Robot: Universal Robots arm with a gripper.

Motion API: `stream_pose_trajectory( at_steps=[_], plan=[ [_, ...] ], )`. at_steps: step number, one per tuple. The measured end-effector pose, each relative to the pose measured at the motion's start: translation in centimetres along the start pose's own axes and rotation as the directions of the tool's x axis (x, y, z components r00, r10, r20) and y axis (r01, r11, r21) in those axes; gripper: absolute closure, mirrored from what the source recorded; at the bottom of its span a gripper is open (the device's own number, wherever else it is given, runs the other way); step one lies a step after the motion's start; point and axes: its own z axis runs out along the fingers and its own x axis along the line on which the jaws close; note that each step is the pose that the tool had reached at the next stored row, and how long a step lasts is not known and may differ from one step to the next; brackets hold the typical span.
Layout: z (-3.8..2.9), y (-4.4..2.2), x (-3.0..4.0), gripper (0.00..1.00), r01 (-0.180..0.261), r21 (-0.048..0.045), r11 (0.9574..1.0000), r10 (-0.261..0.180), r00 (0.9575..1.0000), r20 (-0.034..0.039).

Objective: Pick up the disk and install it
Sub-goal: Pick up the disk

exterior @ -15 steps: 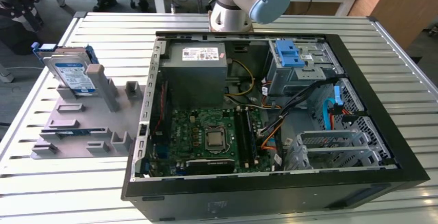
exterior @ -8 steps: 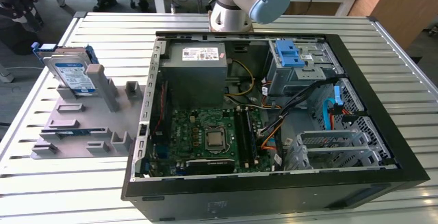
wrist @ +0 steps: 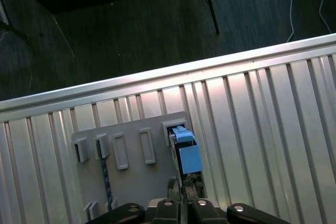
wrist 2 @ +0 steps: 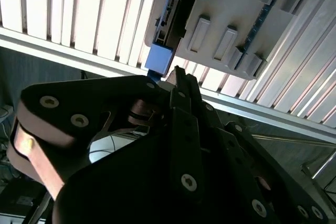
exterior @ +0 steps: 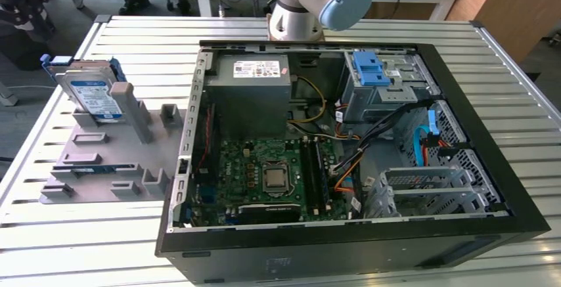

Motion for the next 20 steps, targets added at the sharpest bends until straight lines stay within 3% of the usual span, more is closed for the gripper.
stream_pose_trajectory(
  at_steps=[5,8,11,13,14,20],
  plan=[
    [0.00,0.00,0.00,0.65,0.000,0.0000,1.0000,0.000,1.0000,0.0000],
    [0.02,-0.01,0.00,0.59,0.000,0.0024,1.0000,0.000,1.0000,0.0005],
    [0.20,0.02,0.01,0.42,0.005,0.0146,0.9999,-0.005,1.0000,0.0030],
    [0.36,0.02,0.01,0.42,0.015,0.0239,0.9996,-0.016,0.9999,0.0048],
    [0.46,0.02,0.01,0.35,0.021,0.0264,0.9994,-0.021,0.9998,0.0052],
    [0.80,0.03,0.02,0.35,0.079,0.0263,0.9966,-0.079,0.9969,0.0032]
  ],
)
